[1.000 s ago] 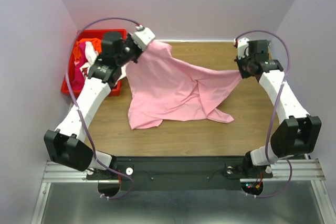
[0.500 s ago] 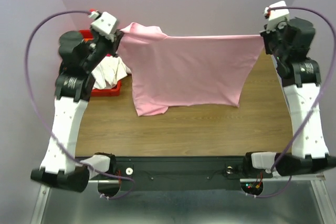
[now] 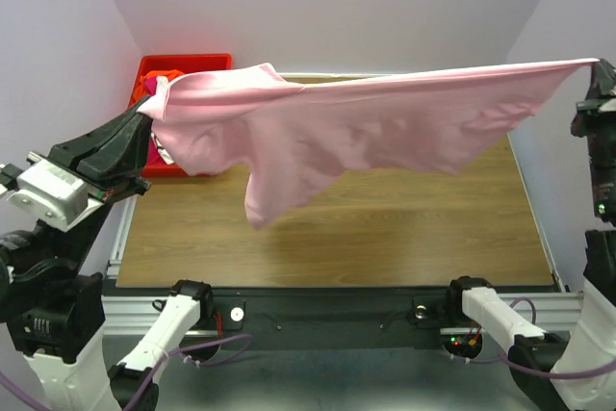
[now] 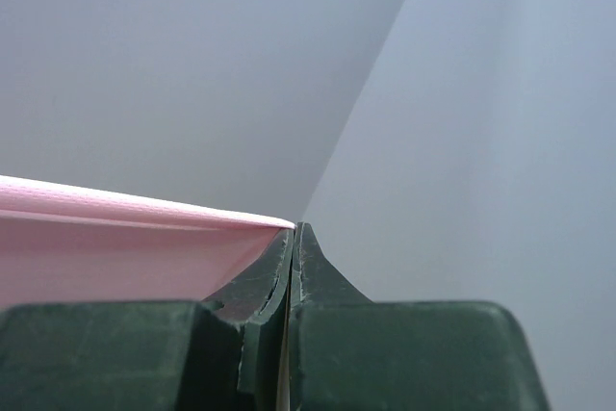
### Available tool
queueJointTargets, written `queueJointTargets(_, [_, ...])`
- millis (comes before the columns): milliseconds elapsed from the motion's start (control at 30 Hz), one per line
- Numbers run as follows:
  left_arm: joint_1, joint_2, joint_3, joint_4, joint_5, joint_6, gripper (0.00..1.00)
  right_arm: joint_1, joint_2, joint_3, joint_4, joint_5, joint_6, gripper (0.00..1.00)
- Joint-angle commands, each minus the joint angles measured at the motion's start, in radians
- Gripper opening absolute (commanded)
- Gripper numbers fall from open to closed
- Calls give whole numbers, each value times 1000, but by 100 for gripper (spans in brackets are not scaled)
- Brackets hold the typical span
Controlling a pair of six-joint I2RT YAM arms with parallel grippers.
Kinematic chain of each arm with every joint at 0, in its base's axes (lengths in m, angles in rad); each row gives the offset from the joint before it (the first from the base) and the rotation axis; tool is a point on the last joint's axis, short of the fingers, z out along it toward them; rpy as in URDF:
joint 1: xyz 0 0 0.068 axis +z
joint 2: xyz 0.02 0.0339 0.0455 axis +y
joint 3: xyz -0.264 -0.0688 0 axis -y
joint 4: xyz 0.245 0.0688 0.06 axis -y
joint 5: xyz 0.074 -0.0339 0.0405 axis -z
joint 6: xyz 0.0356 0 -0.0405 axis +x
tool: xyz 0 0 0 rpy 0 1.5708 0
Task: Fold and stack the t-shirts
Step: Flatten the tshirt out
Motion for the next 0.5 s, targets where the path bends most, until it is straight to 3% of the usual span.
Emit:
queueJointTargets(0, [8, 16, 56, -17, -96, -25, 0, -20, 26, 28, 20, 131, -72, 1])
queueJointTargets(167, [9, 55, 12, -45, -107, 14, 0, -20, 54, -82, 31, 87, -99, 1])
queueJointTargets(467, [8, 168, -406, 27, -63, 136, 0, -18, 129, -613, 291, 21, -196, 0])
